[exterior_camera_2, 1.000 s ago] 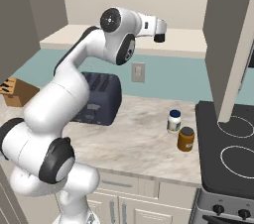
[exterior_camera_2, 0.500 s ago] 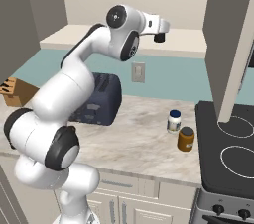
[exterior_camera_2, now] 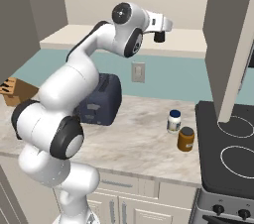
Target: Collect the turmeric, mayonnaise, and shaker from the cabinet and place them next to the stove.
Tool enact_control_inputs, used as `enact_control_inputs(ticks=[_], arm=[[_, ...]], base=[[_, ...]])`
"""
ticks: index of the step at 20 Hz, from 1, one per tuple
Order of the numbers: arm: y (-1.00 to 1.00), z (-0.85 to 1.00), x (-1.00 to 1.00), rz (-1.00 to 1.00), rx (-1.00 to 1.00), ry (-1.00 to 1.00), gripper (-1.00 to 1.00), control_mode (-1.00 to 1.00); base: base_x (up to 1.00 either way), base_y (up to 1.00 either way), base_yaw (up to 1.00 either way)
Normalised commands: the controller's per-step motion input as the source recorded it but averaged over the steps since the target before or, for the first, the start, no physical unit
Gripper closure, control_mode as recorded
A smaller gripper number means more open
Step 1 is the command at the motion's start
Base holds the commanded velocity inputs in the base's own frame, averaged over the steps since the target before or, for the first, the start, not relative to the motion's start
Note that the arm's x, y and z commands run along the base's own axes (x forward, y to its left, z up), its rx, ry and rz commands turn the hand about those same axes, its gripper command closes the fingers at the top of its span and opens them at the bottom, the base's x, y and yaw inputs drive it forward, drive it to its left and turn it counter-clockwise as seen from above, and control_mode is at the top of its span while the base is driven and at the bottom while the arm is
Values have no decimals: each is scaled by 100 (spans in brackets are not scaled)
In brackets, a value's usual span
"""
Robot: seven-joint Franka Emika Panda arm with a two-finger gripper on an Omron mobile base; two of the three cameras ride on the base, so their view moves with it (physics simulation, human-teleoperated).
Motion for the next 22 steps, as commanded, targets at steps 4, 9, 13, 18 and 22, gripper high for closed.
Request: enact_control_inputs(ticks=[4,9,13,18,22], arm=[[-13,-2,21,0,0,5,-100,-100],[-12,-4,22,0,0,5,-100,-100],[-10,-4,20,0,1,5,-100,-100],[-7,-7,18,0,0,4,-100,-100],[-3,-14,16,0,0,3,-100,-100]], base=[[0,0,0],[0,0,0],[0,0,0],[0,0,0],[0,0,0]])
